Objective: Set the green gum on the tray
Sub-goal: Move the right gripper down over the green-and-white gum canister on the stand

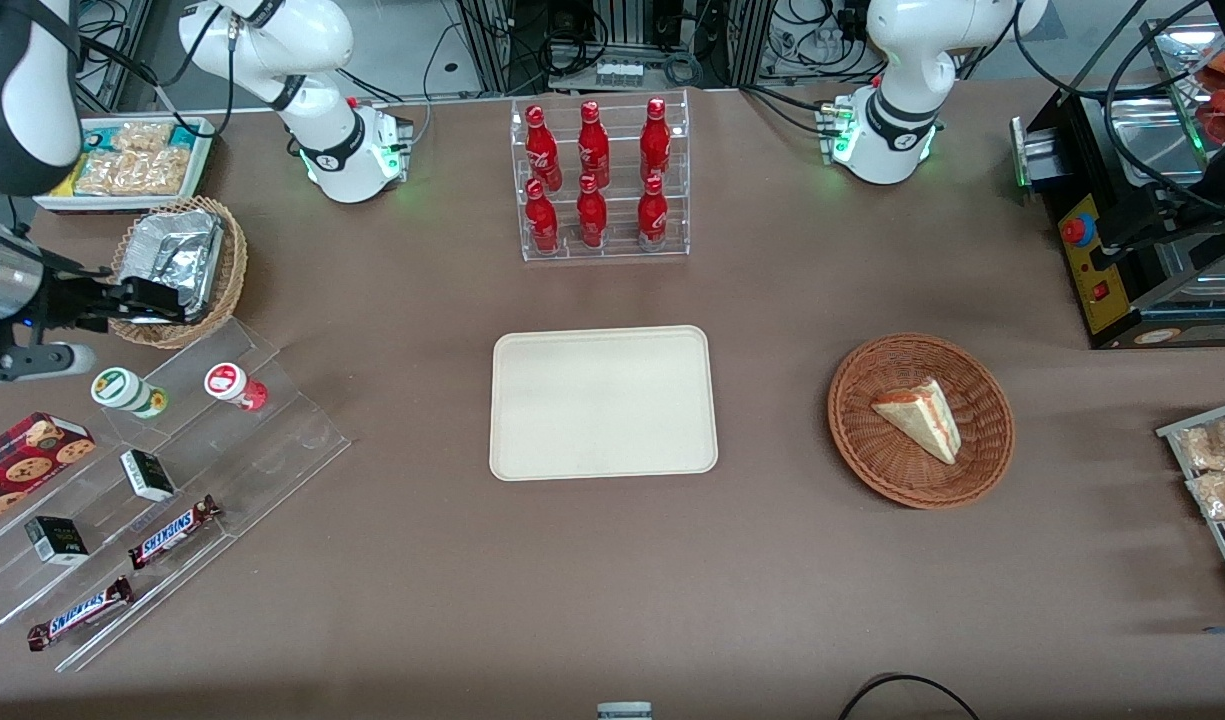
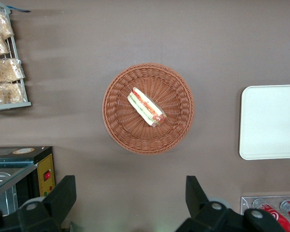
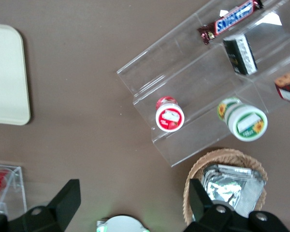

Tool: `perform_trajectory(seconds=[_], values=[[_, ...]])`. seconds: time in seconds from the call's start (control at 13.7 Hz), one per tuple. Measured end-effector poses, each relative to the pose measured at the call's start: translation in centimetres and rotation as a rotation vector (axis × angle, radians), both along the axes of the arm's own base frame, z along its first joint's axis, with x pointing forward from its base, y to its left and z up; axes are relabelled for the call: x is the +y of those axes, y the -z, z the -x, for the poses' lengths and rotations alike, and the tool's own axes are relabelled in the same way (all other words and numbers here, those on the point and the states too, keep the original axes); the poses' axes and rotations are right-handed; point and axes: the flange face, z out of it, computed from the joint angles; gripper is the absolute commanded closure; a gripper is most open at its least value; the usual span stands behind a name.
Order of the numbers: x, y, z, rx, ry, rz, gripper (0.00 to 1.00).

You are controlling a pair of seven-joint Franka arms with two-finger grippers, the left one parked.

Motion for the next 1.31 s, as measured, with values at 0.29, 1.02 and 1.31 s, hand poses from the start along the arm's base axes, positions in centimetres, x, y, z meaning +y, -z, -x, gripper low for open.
perform_trajectory(seconds=[0.29,1.02,1.31], values=[[-2.3,3.1,0.0,-0.013,-0.192,-0.039,0.0],[-14.9,9.2,2.5,-0.126,-0.503,-0.07,0.0],[-15.3,10.8,2.8,-0.146,-0.522,-0.06,0.0]])
